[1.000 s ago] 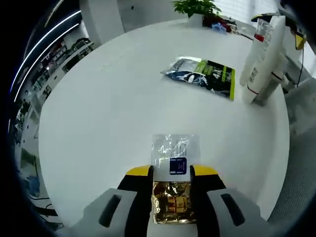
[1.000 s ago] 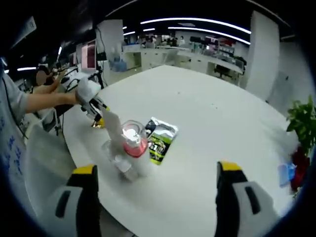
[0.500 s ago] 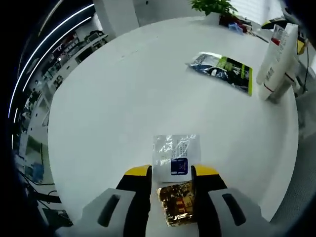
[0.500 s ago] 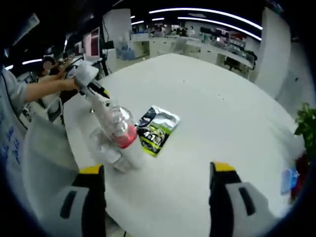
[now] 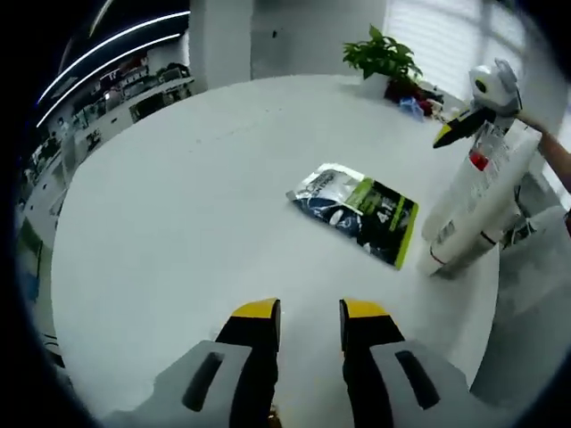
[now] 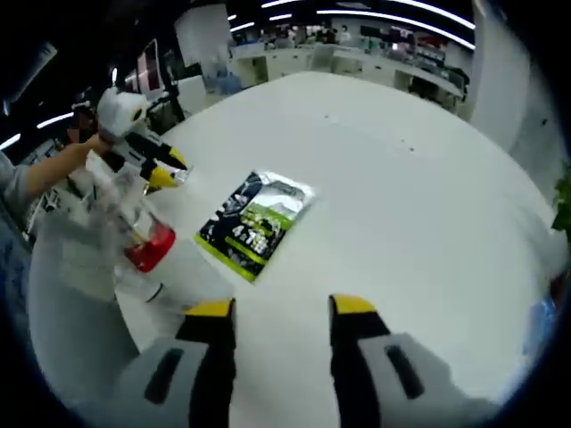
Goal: Arrange the skincare products in the storage area until every visible bottle or jar stands upright without overlapping.
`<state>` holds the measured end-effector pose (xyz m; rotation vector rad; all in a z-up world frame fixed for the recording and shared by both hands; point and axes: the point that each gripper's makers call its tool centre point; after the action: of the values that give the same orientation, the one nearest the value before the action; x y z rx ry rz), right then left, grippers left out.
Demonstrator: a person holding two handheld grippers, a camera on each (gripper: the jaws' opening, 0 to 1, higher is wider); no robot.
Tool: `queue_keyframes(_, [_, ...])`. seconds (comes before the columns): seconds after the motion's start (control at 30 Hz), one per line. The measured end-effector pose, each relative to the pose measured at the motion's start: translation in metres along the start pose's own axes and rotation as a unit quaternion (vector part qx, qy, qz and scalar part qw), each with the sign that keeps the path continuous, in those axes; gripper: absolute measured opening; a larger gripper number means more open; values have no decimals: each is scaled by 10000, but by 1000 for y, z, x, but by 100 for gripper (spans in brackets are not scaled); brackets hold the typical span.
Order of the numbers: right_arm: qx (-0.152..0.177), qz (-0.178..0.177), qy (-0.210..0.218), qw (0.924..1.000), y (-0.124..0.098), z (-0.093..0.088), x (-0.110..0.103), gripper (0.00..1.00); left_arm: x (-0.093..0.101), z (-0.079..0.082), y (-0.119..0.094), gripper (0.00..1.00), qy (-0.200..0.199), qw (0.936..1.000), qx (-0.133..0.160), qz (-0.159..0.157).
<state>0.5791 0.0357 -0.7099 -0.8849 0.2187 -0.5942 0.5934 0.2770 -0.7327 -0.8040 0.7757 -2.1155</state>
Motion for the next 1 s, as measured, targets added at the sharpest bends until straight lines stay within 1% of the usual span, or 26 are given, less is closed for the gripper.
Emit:
queue_keyframes(0.1, [99, 82, 94, 9999, 14, 7, 3, 34, 10, 4, 12, 22, -182, 9998, -15, -116])
queue_keyframes(0.13, [104, 92, 104, 9998, 16, 8, 3, 33, 13, 4, 15, 22, -232, 9996, -38, -159])
queue_keyframes(0.2, [114, 156, 119, 9997, 25, 12, 3, 30, 19, 6, 25, 23, -311, 9993, -70, -217])
queue_keyframes(0.27, [131, 173, 140, 9997, 33, 14, 3, 28, 25, 7, 29, 21, -382, 9988, -95, -302])
queue_keyframes(0.37, [161, 260, 263, 9992, 43, 18, 2, 24, 33, 13, 39, 19, -508, 9979, -87, -384])
queue_keyframes(0.47, [206, 400, 417, 9981, 54, 21, -1, 23, 39, 15, 47, 19, -535, 9976, -141, -416])
queue_keyframes(0.6, [239, 460, 514, 9973, 66, 25, -1, 19, 49, 16, 55, 20, -610, 9968, -175, -486])
queue_keyframes(0.73, [226, 527, 578, 9967, 77, 27, -1, 19, 51, 19, 62, 20, -648, 9964, -169, -522])
queue_keyframes(0.87, [253, 574, 624, 9961, 85, 30, -2, 18, 46, 17, 68, 21, -738, 9960, -227, -441])
queue_keyframes(0.93, [247, 606, 648, 9958, 87, 31, -3, 18, 42, 17, 71, 21, -750, 9958, -233, -461])
queue_keyframes(1.0, [227, 629, 650, 9956, 90, 31, -4, 17, 42, 16, 72, 21, -772, 9955, -253, -483])
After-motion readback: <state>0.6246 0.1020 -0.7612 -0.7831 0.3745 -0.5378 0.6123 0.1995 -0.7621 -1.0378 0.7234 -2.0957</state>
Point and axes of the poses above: the point that each gripper's makers call its tool centre point, and the gripper's own axes: y roughly forward along the fingers, x roughly to its right, z roughly out of its top, and after that the axes turned 13 degrees about -y, right-handed
